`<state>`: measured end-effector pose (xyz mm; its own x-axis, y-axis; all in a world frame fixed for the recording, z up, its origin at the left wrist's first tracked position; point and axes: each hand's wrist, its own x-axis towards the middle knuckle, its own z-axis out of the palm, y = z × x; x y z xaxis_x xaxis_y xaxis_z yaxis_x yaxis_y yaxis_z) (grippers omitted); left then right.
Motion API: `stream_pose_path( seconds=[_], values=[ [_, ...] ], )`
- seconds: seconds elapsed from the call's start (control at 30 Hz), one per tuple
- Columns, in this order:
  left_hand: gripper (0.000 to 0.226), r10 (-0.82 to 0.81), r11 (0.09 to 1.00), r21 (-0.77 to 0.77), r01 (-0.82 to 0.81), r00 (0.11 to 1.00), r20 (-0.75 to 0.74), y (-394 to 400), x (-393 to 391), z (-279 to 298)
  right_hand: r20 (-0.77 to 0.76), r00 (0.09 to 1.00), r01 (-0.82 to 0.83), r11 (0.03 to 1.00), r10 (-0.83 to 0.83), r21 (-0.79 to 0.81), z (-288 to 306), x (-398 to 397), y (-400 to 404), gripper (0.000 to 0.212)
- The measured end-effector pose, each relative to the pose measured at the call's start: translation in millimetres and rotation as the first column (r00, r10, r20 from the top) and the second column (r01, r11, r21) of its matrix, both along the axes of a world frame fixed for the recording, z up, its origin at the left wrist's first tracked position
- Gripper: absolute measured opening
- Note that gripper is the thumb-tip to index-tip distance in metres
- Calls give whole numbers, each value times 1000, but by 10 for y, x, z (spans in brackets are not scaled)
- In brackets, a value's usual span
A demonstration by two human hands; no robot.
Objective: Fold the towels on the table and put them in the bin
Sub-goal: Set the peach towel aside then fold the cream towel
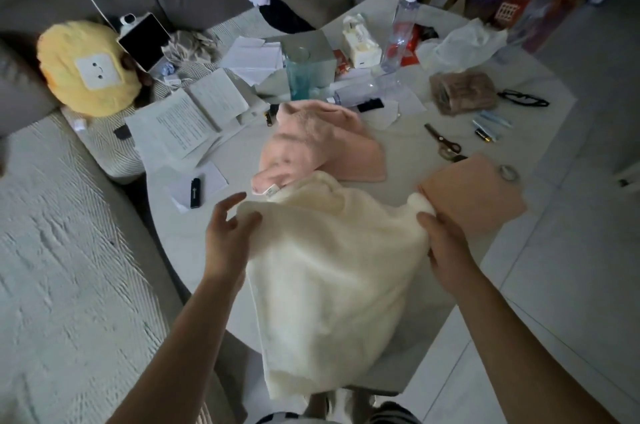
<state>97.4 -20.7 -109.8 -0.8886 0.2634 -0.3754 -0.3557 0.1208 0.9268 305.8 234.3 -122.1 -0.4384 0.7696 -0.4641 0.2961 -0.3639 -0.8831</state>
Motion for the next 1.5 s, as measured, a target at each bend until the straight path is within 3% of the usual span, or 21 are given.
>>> stream_pose_path(
  seconds=[0.1, 0.2, 0.27, 0.33, 0.43, 0.6, 0.7, 0.8, 0.9, 1.0, 1.13, 1.23, 1.37, 1.5],
  values=[
    [54, -86, 991, -96, 92, 994, 66, 0, -26, -29, 186, 982, -15, 995, -4, 101, 16, 79, 4, 26],
    [78, -258, 916, -245, 317, 934, 247, -173, 266, -261, 328, 939, -68, 990, 106, -124, -145, 317, -38, 32],
    [80, -295, 868, -310, 388, 905, 306, -333, 515, -417, 374, 910, -74, 959, 177, -273, -251, 490, -97, 42],
    [71, -238, 858, -383, 341, 926, 291, -435, 673, -491, 379, 901, -102, 951, 214, -293, -279, 602, -132, 41],
    [55, -93, 902, -392, 180, 969, 230, -416, 635, -383, 384, 891, -197, 968, 243, -155, -105, 586, -62, 32],
    [41, -4, 973, -229, 14, 999, 45, -66, 264, 390, 232, 947, -249, 965, 224, 86, 634, 237, 235, 6],
    [34, 104, 994, -15, -105, 992, -65, 134, 123, 1078, 2, 984, -177, 978, 178, 106, 1181, 59, 375, 9],
    [23, 226, 950, 246, -193, 968, -112, 98, 151, 1687, -223, 957, -152, 976, 185, 157, 1641, 52, 458, 4],
    [11, 311, 884, 411, -225, 938, -154, -86, 341, 1926, -352, 927, -124, 991, 133, 48, 1803, 240, 490, 38],
    [6, 348, 914, 260, -312, 932, -105, -280, 641, 1597, -296, 947, -168, 976, 122, -137, 1551, 482, 484, 53],
    [10, 299, 954, -71, -290, 934, 194, -566, 1166, 619, 28, 970, -233, 956, 242, -180, 773, 907, 344, 35],
    [12, 299, 938, -276, -210, 893, 337, -796, 1641, -121, 242, 910, -291, 933, 338, -209, 90, 1351, 114, 25],
    [10, 211, 887, -460, -28, 912, 352, -998, 2118, -764, 410, 781, -357, 875, 471, -326, -548, 1913, -133, 25],
    [10, 242, 851, -524, -40, 915, 324, -1037, 2264, -968, 453, 742, -358, 864, 494, -354, -730, 2094, -202, 22]
  ],
)
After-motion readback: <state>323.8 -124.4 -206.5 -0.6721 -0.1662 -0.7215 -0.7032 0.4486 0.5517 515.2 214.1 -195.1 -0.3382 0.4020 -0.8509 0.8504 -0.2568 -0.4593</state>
